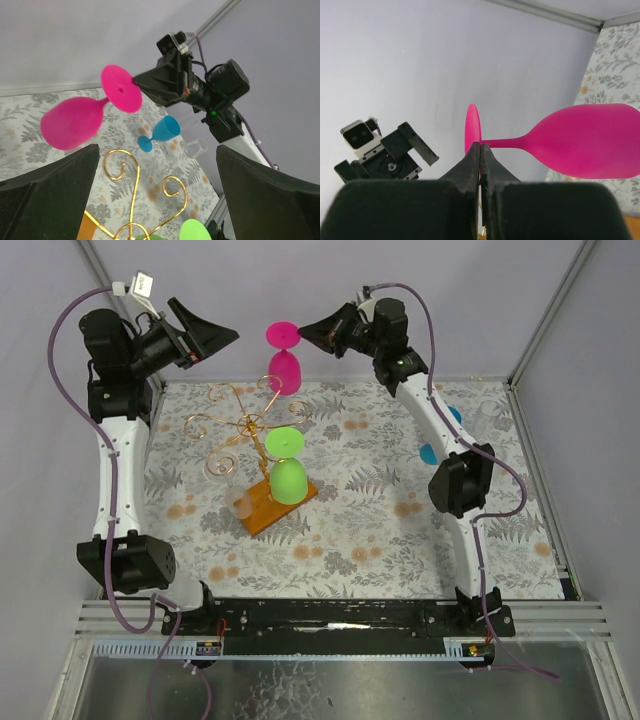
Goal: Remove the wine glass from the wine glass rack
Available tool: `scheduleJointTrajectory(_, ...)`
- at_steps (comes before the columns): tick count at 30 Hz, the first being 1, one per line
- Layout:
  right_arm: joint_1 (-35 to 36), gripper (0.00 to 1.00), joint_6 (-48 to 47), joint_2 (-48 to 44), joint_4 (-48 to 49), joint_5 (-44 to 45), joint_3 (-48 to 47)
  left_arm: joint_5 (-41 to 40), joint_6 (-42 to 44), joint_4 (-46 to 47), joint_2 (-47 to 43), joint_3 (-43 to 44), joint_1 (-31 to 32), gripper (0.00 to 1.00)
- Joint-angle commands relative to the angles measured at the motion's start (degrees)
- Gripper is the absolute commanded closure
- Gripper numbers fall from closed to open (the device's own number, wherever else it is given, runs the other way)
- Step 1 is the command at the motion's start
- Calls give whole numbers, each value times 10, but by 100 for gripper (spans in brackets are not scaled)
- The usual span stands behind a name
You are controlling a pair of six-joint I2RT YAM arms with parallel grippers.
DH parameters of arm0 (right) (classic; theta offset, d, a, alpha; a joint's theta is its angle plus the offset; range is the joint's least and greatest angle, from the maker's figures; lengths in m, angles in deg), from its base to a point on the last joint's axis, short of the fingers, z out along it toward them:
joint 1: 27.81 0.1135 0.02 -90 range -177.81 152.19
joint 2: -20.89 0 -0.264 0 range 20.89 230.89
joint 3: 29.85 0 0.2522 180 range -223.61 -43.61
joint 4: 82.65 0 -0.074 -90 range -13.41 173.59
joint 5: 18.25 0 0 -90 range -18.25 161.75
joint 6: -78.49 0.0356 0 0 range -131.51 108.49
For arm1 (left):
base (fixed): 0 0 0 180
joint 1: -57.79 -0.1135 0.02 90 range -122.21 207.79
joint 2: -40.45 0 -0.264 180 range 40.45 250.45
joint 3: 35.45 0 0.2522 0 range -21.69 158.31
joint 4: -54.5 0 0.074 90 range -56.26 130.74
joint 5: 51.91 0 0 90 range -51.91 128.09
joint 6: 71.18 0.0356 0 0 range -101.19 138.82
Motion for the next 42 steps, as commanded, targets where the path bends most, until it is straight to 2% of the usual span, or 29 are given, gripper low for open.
scheduleJointTrajectory(1, -22, 100, -11, -46, 47, 3, 1, 9, -24, 42, 14, 34, 36, 0)
scheduleJointTrajectory(11, -54, 100, -53, -180, 53, -20, 150, 0, -62, 42, 77, 104, 137, 0)
scheduleJointTrajectory(21, -74, 100, -71, -289, 44, -29, 238, -5, -80, 56, 111, 124, 172, 0)
scheduleJointTrajectory(31, -71, 100, -64, -307, 67, -35, 274, -4, -128, 94, 120, 128, 189, 0)
scheduleJointTrajectory(42, -58, 100, -72, -301, 63, -37, 262, -4, -153, 104, 127, 114, 215, 2)
